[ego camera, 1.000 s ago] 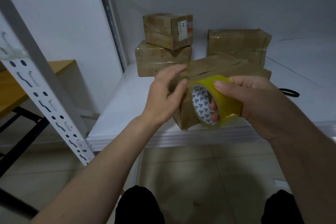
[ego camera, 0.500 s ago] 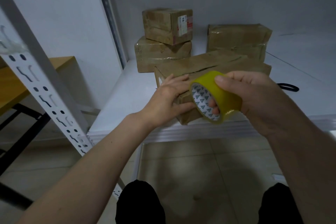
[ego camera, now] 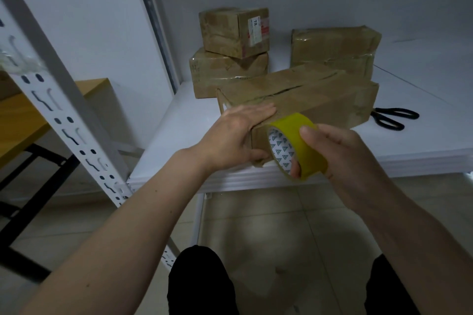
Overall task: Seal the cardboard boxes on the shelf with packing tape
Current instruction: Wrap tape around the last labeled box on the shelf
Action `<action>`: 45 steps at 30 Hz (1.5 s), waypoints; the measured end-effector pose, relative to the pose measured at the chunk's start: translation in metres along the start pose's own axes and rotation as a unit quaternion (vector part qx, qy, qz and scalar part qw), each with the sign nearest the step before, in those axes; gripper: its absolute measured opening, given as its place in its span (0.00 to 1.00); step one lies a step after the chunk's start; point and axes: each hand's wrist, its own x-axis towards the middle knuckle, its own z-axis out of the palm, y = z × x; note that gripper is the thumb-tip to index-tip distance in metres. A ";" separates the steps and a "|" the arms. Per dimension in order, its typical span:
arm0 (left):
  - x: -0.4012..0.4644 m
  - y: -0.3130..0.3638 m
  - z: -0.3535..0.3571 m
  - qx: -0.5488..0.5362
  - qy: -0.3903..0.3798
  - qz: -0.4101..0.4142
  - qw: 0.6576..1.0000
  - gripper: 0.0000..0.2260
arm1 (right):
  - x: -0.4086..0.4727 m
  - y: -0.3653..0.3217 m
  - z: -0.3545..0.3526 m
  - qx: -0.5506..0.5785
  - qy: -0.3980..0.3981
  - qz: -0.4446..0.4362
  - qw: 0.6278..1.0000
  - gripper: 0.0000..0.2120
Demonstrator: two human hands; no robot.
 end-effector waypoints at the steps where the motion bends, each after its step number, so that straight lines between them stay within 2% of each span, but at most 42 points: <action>1: -0.001 0.001 -0.001 -0.001 -0.008 -0.010 1.000 0.40 | -0.002 0.004 0.001 0.006 0.002 0.002 1.000 0.16; 6: 0.001 0.012 -0.013 -0.083 -0.029 -0.061 0.994 0.35 | -0.007 0.016 0.002 0.004 0.005 0.002 1.000 0.16; 8: 0.006 0.017 -0.011 -0.084 -0.032 -0.098 0.991 0.34 | -0.008 0.018 0.000 -0.012 0.007 0.008 1.000 0.16; 12: 0.025 0.018 -0.008 0.057 -0.090 -0.123 0.987 0.30 | -0.009 0.021 0.004 -0.015 0.005 0.008 1.000 0.15; 14: 0.036 0.021 -0.005 0.104 -0.097 -0.144 0.979 0.24 | -0.009 0.021 0.005 -0.021 0.010 0.010 1.000 0.15; 16: 0.034 0.030 0.005 0.072 -0.012 -0.148 0.986 0.19 | -0.010 0.022 0.004 -0.017 0.011 0.012 1.000 0.16; 17: 0.030 0.034 0.011 0.010 0.064 -0.125 0.990 0.18 | -0.010 0.022 0.003 -0.010 0.011 0.016 1.000 0.17; 19: 0.016 0.032 0.021 -0.105 0.191 -0.076 0.973 0.15 | -0.011 0.020 0.002 0.005 0.011 0.022 1.000 0.16; 20: 0.010 0.029 0.025 -0.127 0.226 -0.067 0.963 0.14 | -0.012 0.018 0.003 0.006 0.007 0.022 1.000 0.16; 25: 0.000 0.027 0.044 -0.103 0.337 -0.064 0.933 0.11 | -0.011 0.020 0.002 0.003 -0.007 0.017 1.000 0.18; 27: -0.004 0.026 0.050 -0.093 0.353 -0.076 0.928 0.12 | -0.010 0.018 0.001 0.009 -0.011 0.019 1.000 0.19; 31: -0.004 0.020 0.044 -0.057 0.309 -0.085 0.946 0.14 | -0.009 0.021 -0.001 0.016 -0.004 0.019 1.000 0.18; 34: -0.005 0.026 0.041 -0.051 0.305 -0.100 0.946 0.14 | -0.013 0.025 0.000 0.016 -0.008 0.022 1.000 0.16; 37: -0.016 0.027 0.034 -0.050 0.267 -0.057 0.961 0.15 | -0.014 0.025 -0.003 0.020 -0.005 0.025 0.999 0.15; 38: -0.021 0.024 0.031 -0.040 0.229 -0.031 0.972 0.18 | -0.015 0.025 -0.005 0.015 -0.003 0.023 1.000 0.15; 41: -0.035 0.012 0.025 0.030 0.125 0.017 0.992 0.36 | -0.015 0.023 -0.010 0.008 0.011 0.017 1.000 0.15; 43: -0.036 0.008 0.026 0.071 0.092 0.014 0.993 0.48 | -0.014 0.021 -0.011 0.017 0.028 0.027 0.999 0.15; 45: -0.036 0.006 0.029 0.096 0.082 0.026 0.992 0.55 | -0.013 0.020 -0.010 0.030 0.045 0.038 0.998 0.13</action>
